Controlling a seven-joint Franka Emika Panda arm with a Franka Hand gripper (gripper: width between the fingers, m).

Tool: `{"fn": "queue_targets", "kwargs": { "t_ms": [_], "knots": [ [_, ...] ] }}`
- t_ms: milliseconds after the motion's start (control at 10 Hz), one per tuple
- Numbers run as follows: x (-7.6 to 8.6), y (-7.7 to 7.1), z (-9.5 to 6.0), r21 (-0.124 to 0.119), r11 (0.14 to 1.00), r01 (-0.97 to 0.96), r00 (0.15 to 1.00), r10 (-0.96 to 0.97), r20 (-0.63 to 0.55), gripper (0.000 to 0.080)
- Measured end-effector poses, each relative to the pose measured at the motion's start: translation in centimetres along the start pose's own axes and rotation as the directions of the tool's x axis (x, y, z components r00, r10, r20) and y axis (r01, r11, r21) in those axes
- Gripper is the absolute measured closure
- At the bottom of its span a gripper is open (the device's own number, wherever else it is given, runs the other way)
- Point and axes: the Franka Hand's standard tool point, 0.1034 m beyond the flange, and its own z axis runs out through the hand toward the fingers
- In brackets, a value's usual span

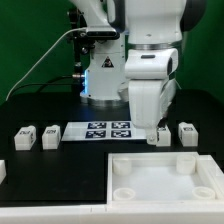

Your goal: Assemble one leg

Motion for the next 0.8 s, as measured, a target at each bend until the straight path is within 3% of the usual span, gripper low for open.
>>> {"fn": "queue_targets", "kwargs": {
  "t_ms": [100,300,600,800],
  "knots": [
    [1.3,-1.3,0.0,0.010,0.988,-0.156,0.988,0.156,-0.005,0.0151],
    [3.3,-2.3,-0.2,0.015,0.920,-0.391,0.920,0.391,-0.014,0.0151],
    [3.2,-2.4,-0.1,0.036,0.802,-0.597,0.802,0.597,-0.010,0.0151],
    [3.5,-2.9,-0.1,0.052,0.638,-0.768,0.639,0.769,0.001,0.0151]
  ]
}}
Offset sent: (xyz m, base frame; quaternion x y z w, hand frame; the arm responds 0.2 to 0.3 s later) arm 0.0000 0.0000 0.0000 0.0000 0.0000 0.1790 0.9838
